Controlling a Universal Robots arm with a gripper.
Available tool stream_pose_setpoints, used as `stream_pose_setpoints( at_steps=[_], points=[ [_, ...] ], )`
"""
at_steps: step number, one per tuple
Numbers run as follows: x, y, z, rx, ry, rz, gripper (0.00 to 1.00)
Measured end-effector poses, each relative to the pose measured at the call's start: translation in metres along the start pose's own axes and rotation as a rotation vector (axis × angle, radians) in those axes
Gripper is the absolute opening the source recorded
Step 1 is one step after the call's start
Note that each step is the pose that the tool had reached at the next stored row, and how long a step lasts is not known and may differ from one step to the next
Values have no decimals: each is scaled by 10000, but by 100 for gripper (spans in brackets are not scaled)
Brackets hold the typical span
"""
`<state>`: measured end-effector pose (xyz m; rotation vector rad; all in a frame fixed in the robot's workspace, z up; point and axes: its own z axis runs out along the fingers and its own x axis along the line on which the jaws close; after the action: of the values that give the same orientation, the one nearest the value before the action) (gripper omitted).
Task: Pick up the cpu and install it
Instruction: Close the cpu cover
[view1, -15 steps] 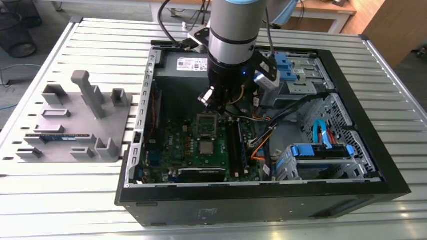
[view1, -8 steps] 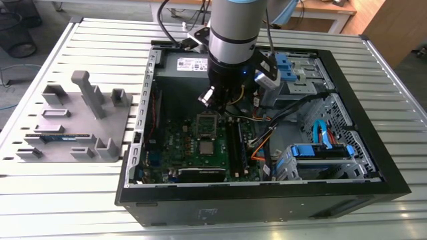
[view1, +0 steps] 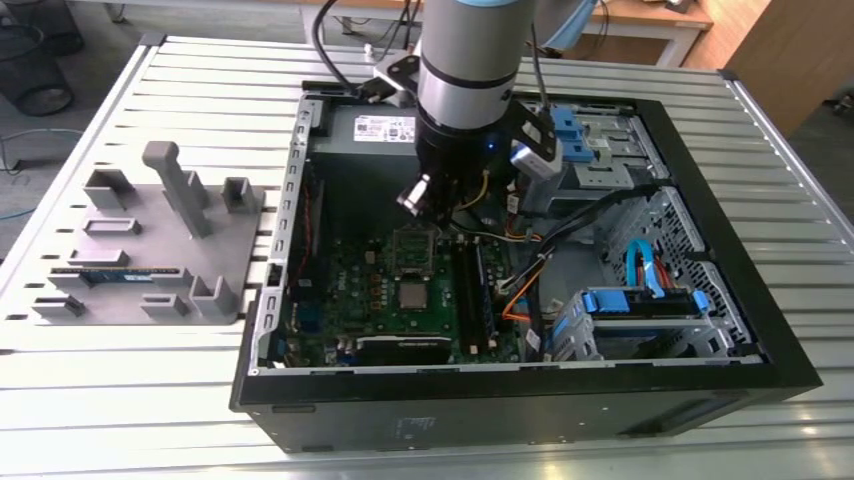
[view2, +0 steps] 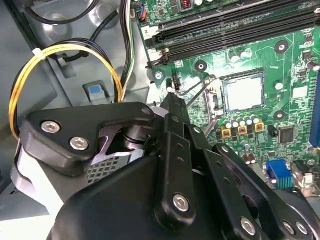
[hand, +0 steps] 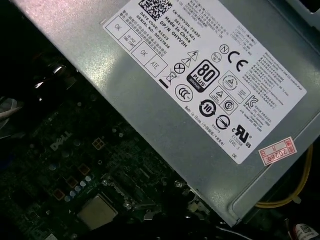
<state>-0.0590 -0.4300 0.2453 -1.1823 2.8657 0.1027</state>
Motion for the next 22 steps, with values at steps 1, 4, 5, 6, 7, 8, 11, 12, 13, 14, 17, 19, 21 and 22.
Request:
stream_pose_setpoints(
  at_steps=[1,4,5,6,7,8,11,12,13,14,17,19,21,22],
  points=[
    [4,-4,-2,-2,2,-30,11],
    [20,-20,-7,-7,5,-121,11],
    [25,-25,-9,-9,6,-150,11],
    [30,-30,-11,-10,7,-180,11],
    [35,-35,-13,-11,9,-209,11],
    [40,-40,-14,-14,10,-239,11],
    [56,-56,-17,-19,14,-334,11],
    [62,-62,-17,-21,15,-362,11],
    [68,-68,-18,-23,17,-388,11],
    [74,-75,-19,-24,19,-412,11],
    [96,-96,-21,-28,20,-463,11],
    [112,-112,-23,-29,22,-497,11],
    [128,-128,-25,-32,23,-530,11],
    [136,-137,-26,-33,24,-549,11]
  ],
)
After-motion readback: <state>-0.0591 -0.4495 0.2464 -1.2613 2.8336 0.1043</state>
